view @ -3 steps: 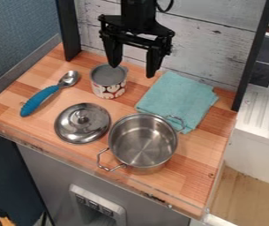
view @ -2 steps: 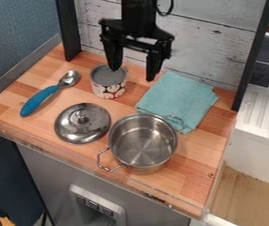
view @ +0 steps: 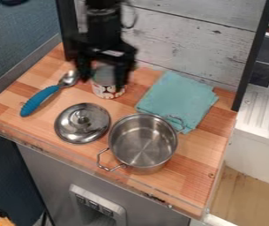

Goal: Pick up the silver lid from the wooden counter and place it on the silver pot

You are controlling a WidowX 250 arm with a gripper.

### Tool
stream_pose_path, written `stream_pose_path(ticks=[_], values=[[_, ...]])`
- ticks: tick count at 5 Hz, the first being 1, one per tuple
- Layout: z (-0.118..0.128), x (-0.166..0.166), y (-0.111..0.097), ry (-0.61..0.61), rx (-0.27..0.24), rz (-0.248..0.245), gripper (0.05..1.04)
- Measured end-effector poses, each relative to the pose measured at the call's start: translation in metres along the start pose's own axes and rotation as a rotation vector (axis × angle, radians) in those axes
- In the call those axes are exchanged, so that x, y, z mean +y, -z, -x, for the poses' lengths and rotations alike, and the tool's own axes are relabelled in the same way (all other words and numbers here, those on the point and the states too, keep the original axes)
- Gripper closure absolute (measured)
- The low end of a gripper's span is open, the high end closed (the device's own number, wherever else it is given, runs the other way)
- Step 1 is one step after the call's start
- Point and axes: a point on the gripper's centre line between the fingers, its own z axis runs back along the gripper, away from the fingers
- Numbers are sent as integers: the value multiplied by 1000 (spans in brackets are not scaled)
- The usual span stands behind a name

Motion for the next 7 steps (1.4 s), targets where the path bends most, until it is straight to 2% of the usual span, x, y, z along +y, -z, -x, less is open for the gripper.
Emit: stream_pose_path(ticks=[1, 2, 3, 5, 6, 7], values=[[13, 16, 18, -6, -1, -20, 83], [17, 25, 32, -22, -36, -63, 83], [18, 34, 51, -59, -51, -81, 83], [10, 34, 66, -53, -43, -55, 85], [10, 34, 67, -51, -42, -50, 138], [11, 31, 68, -37, -39, -48, 415]])
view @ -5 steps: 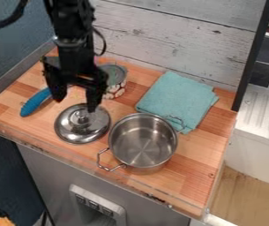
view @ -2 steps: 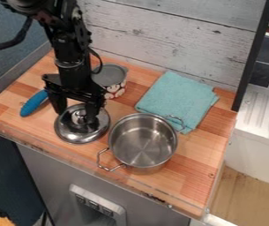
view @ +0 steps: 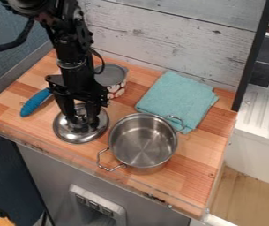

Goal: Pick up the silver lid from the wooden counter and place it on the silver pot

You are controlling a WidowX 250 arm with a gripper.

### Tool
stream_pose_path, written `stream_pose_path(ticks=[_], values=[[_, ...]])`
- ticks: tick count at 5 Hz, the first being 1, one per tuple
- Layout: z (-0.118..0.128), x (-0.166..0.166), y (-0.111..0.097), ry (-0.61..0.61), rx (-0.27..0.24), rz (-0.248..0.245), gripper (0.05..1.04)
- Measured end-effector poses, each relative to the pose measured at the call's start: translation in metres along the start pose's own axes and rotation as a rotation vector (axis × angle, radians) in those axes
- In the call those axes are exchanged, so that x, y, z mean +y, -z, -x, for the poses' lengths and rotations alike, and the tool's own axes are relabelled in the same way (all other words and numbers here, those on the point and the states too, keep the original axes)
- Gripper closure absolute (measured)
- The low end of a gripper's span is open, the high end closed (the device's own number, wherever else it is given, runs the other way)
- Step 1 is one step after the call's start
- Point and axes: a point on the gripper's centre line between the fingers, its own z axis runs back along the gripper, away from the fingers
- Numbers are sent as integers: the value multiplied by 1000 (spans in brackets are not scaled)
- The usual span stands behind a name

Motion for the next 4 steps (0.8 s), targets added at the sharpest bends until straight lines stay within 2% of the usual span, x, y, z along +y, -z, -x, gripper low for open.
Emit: stream_pose_path(ticks=[1, 2, 3, 4], values=[[3, -4, 0, 15, 4, -3, 683], [3, -5, -2, 16, 8, 5, 799], [4, 0, -12, 3, 25, 28, 799], [-9, 0, -45, -5, -25, 64, 799]])
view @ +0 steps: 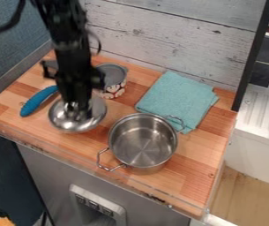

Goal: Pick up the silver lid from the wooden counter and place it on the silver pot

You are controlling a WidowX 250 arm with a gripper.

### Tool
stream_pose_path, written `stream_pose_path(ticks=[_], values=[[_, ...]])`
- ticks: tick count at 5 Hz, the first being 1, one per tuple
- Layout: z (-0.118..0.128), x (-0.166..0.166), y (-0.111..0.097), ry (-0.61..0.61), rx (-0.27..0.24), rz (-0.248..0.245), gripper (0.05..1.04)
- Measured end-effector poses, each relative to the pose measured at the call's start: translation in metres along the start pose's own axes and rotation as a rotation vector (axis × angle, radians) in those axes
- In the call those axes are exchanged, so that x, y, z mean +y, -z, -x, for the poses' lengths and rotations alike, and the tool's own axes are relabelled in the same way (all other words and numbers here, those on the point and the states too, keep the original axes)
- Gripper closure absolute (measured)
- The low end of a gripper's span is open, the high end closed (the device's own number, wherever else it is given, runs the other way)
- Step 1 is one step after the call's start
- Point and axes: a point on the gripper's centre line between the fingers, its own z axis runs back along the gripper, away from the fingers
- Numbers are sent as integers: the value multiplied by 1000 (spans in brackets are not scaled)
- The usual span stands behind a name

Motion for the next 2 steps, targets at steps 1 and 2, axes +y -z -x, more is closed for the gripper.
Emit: stream_pose_path(ticks=[1, 2], values=[[-1, -19, -28, 19, -31, 22, 799], [-3, -48, -39, 72, -62, 53, 799]])
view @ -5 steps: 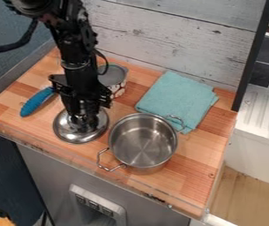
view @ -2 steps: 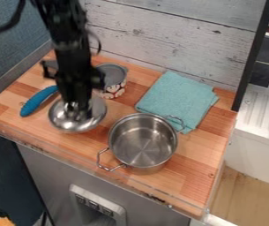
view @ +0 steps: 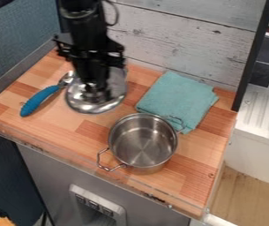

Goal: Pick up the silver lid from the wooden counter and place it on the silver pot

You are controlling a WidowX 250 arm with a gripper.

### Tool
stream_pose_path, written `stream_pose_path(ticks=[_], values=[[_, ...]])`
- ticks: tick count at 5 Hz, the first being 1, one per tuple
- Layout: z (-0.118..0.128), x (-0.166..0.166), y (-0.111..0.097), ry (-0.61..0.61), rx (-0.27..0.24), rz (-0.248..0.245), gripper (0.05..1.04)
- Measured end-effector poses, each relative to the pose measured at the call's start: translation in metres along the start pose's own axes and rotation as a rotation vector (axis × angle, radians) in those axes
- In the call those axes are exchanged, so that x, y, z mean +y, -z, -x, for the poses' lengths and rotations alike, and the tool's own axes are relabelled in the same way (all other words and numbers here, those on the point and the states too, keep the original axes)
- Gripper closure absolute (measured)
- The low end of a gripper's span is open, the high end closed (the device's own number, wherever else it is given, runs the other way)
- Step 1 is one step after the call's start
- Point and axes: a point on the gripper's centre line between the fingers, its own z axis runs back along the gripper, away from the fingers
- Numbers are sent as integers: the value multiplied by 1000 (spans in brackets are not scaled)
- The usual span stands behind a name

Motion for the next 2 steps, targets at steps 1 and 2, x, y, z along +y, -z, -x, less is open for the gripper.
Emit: stream_pose_path(ticks=[1, 2], values=[[6, -27, 0, 64, -4, -4, 799], [11, -42, 7, 99, -7, -17, 800]])
